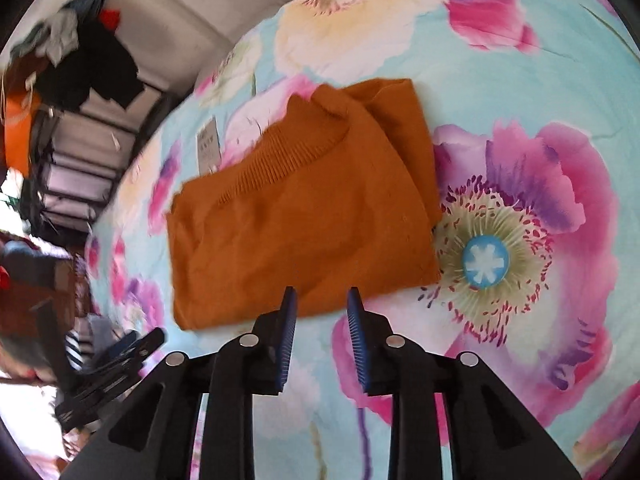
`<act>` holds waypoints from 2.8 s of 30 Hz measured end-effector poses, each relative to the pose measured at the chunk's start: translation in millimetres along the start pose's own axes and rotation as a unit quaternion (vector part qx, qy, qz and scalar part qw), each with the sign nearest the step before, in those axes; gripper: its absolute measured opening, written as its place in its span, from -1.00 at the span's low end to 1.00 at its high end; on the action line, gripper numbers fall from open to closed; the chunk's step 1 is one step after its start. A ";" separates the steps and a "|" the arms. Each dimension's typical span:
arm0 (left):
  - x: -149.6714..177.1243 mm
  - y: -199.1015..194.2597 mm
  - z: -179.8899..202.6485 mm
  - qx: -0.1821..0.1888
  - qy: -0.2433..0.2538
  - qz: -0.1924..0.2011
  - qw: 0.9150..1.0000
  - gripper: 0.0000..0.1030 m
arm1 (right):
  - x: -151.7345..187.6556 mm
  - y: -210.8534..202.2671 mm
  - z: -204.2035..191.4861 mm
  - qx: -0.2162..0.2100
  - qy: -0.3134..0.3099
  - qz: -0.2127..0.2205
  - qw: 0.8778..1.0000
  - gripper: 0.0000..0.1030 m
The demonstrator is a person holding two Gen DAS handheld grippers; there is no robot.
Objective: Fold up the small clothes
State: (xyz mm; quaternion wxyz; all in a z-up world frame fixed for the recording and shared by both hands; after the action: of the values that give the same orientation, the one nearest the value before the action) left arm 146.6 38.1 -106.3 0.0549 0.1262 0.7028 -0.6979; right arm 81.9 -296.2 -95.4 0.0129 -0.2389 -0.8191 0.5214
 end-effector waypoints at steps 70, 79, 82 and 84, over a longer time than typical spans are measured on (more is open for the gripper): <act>-29.2 30.3 26.6 0.000 -0.009 0.006 1.000 0.80 | -52.7 5.6 53.8 0.039 0.077 0.024 0.996 0.35; -16.9 15.5 51.7 0.008 0.028 0.019 0.999 0.80 | -45.9 25.1 77.2 -0.021 0.113 0.030 0.993 0.35; -15.3 26.4 50.1 -0.004 0.037 0.016 0.999 0.80 | -43.3 34.1 80.2 -0.039 0.122 0.027 0.991 0.36; -13.9 33.1 47.7 -0.009 0.037 0.003 0.999 0.80 | -42.3 40.4 81.9 -0.043 0.116 0.028 0.992 0.36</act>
State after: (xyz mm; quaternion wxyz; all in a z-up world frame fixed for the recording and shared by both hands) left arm 163.6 -10.9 -135.7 0.0318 0.1536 0.7101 -0.6864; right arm 112.5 -369.0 -157.9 0.0826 -0.3211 -0.8266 0.4548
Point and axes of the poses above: each gripper's, at about its wrist camera, not at the fingertips, and y roughly the way its jaws point, z to its right, x to its underside, the point moved 2 cm from there along y, roughly the way its jaws point, and after that the axes turned 6 degrees about -y, right-handed, at the moved point
